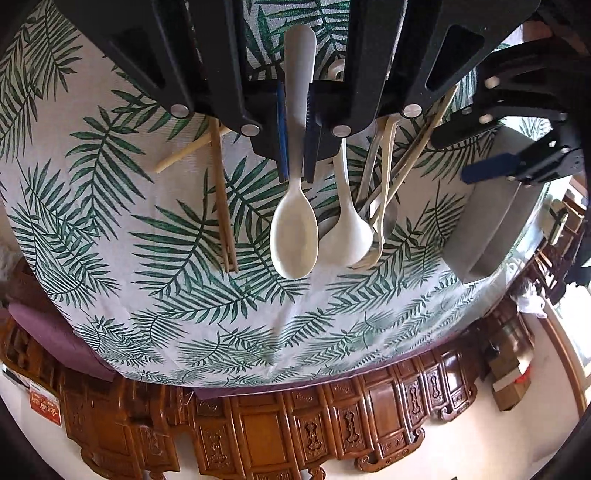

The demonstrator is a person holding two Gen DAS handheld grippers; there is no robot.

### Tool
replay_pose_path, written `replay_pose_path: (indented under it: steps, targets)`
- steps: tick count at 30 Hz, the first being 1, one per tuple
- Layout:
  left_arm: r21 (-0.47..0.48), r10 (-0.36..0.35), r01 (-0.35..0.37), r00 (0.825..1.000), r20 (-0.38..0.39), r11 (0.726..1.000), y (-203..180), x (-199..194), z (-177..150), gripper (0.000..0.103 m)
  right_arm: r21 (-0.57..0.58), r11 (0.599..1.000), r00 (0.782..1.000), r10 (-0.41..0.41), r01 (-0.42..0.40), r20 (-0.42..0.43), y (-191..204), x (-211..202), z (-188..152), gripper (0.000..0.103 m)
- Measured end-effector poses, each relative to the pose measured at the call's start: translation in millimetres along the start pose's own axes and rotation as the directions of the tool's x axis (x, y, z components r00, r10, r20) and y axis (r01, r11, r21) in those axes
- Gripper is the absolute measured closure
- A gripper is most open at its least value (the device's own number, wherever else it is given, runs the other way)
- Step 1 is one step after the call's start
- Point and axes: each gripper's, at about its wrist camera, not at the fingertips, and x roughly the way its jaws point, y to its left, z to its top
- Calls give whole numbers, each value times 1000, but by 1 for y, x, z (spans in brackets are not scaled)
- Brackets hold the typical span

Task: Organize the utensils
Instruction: 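Grasp a white plastic spoon with the right gripper while the left grasps a wooden chopstick, then carry the chopstick into the grey tray and open the left gripper while the right holds the spoon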

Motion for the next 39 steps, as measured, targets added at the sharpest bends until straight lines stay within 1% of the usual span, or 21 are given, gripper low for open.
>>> replay_pose_path:
  steps: [3, 5, 6, 8, 9, 10, 11, 13, 19, 27, 31, 35, 39]
  targets:
    - [-3, -9, 9, 1000, -25, 1000, -2, 10, 3, 65, 1, 1000, 1000, 8, -8, 7, 0, -3, 0, 94]
    - [-8, -6, 6, 999, -36, 1000, -1, 14, 3, 77, 4, 1000, 1000, 20, -20, 16, 0, -5, 1, 94]
    - [-15, -11, 10, 999, -36, 1000, 0, 15, 3, 78, 4, 1000, 999, 27, -27, 19, 1, -6, 1, 94]
    - [-27, -17, 16, 999, -35, 1000, 2, 16, 5, 85, 1, 999, 999, 36, -36, 23, 2, -6, 1, 94]
    - [-30, -17, 16, 999, -37, 999, 2, 16, 5, 87, -1, 999, 999, 39, -39, 23, 3, -6, 1, 94]
    - [-32, -20, 19, 999, -38, 999, 2, 16, 5, 95, -2, 999, 999, 42, -42, 23, 3, -7, 1, 93]
    - [-33, -26, 25, 999, -42, 999, 2, 16, 5, 96, -1, 999, 999, 45, -45, 25, 3, -7, 1, 93]
    - [-32, -30, 29, 999, -42, 999, 2, 15, 5, 97, 3, 999, 998, 49, -49, 25, 2, -8, 1, 93]
    - [-25, -14, 13, 1000, -21, 1000, 2, 0, 10, 99, 1, 998, 998, 55, -55, 27, 3, -9, 0, 94]
    - [-2, 13, -13, 999, 51, 1000, 5, -33, 30, 99, -6, 998, 998, 56, -55, 28, 5, -10, 1, 94]
    - [-3, 27, -27, 998, 65, 1000, 10, -44, 37, 99, -8, 998, 998, 57, -57, 31, 6, -11, 0, 94]
    - [-2, 36, -36, 997, 72, 999, 16, -51, 37, 99, -15, 998, 998, 61, -60, 35, 9, -13, 1, 94]
    - [-1, 34, -34, 997, 73, 999, 23, -58, 31, 99, -26, 998, 998, 59, -58, 37, 13, -15, 0, 94]
